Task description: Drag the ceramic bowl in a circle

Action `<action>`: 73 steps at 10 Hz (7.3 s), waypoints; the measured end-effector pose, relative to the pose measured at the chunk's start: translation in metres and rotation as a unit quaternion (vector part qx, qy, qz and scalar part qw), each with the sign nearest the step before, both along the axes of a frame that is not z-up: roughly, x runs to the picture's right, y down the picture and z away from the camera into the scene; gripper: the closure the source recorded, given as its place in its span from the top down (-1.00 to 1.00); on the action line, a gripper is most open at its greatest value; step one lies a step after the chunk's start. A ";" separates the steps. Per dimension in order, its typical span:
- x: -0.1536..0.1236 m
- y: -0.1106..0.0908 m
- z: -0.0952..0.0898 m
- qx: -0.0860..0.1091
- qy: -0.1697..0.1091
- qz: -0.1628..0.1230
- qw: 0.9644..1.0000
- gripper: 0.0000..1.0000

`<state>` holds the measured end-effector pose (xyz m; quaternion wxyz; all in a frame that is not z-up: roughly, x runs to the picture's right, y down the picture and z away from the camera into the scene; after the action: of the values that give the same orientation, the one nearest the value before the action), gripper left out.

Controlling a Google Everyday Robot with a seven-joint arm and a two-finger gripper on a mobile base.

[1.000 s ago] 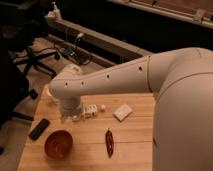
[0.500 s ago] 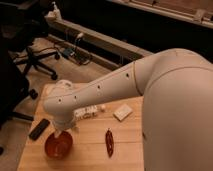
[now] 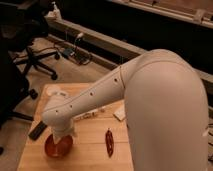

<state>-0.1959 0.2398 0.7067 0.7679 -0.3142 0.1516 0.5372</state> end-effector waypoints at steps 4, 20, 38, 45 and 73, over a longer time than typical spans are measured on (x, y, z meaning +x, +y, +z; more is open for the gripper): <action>0.011 0.012 0.013 -0.001 -0.033 -0.030 0.999 0.30; -0.003 -0.037 0.132 0.018 0.064 -0.047 0.997 -0.76; 0.110 0.043 0.033 -0.030 0.154 -0.171 0.973 -0.76; -0.051 0.023 0.014 0.011 -0.014 -0.206 0.978 -0.76; -0.092 0.049 -0.017 0.028 -0.127 -0.297 0.946 -0.76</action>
<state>-0.2879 0.2886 0.6898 0.9141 -0.2985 0.1244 0.2445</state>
